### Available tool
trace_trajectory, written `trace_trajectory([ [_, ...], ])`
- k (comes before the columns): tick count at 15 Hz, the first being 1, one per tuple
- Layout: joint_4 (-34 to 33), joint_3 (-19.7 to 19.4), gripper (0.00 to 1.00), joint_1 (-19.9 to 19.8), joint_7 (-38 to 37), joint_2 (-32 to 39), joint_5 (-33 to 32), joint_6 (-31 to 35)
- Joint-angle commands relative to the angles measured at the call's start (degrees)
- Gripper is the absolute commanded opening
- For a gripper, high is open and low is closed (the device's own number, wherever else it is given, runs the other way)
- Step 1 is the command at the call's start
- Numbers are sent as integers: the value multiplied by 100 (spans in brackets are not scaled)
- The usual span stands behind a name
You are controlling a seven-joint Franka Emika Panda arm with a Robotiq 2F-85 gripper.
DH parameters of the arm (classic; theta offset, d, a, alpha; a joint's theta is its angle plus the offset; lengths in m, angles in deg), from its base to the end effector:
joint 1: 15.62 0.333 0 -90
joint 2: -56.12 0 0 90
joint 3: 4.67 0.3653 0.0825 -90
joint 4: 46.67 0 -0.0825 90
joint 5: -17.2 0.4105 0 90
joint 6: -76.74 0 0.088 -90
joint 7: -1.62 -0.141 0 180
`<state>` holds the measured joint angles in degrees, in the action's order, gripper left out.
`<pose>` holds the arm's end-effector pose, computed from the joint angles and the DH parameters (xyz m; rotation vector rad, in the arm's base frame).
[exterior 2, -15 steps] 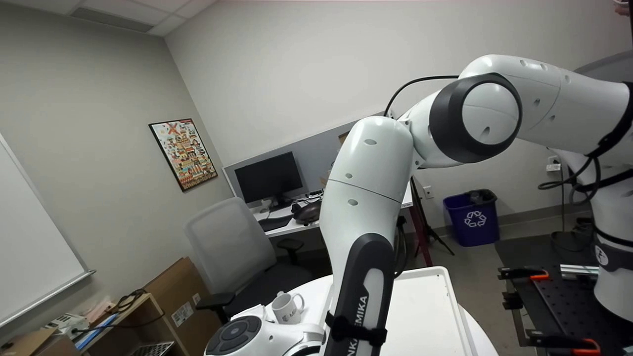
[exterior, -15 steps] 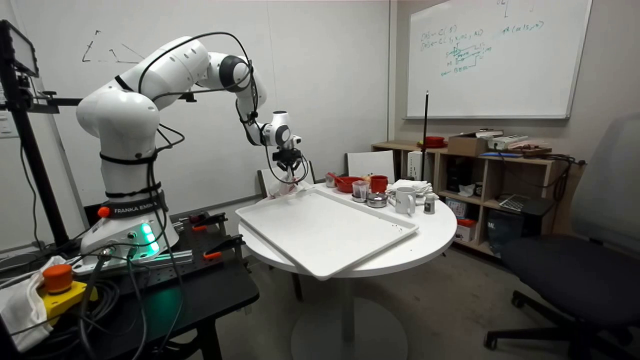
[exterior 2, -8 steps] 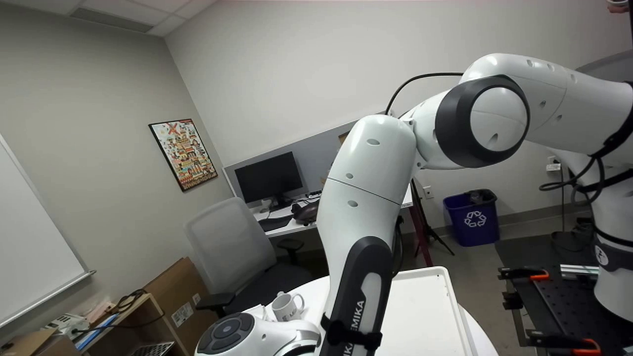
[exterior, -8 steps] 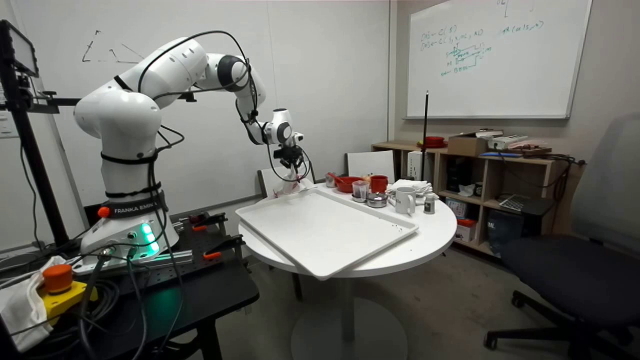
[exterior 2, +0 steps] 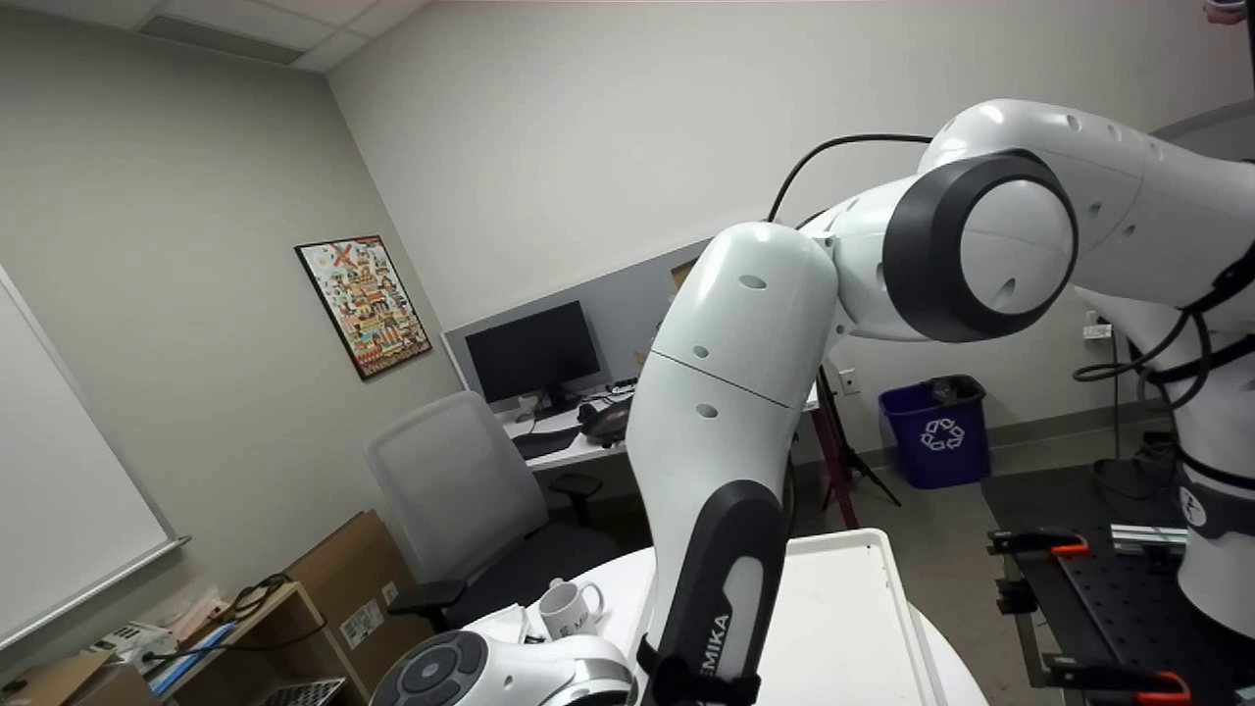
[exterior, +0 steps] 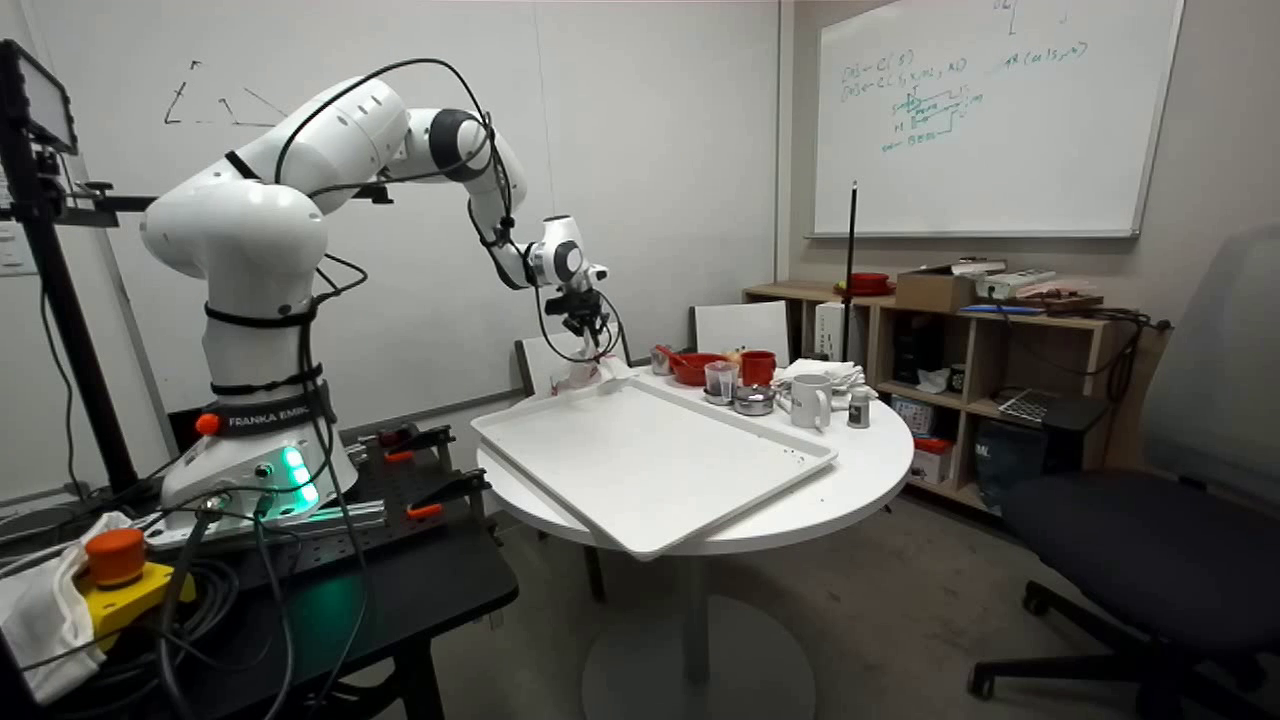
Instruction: Pick up the white towel and wipe the the white tray.
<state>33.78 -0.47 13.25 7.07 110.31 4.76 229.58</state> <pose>0.6949 0.4397 0.1450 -2.8452 -1.2190 -0.5150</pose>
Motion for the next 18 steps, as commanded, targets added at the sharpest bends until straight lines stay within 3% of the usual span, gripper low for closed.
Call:
trace_trajectory([
  [1, -207, -230, 2, 226, -499, -2, -220, -370],
  [2, -211, -259, 34, 254, -592, -14, -233, -424],
  [3, -225, -284, 35, 279, -662, -17, -250, -468],
  [11, -194, -323, 93, 276, -908, -116, -278, -541],
  [13, -115, -319, 100, 288, -929, -187, -288, -512],
  [18, 586, -329, 100, 327, -893, -765, -209, -86],
])
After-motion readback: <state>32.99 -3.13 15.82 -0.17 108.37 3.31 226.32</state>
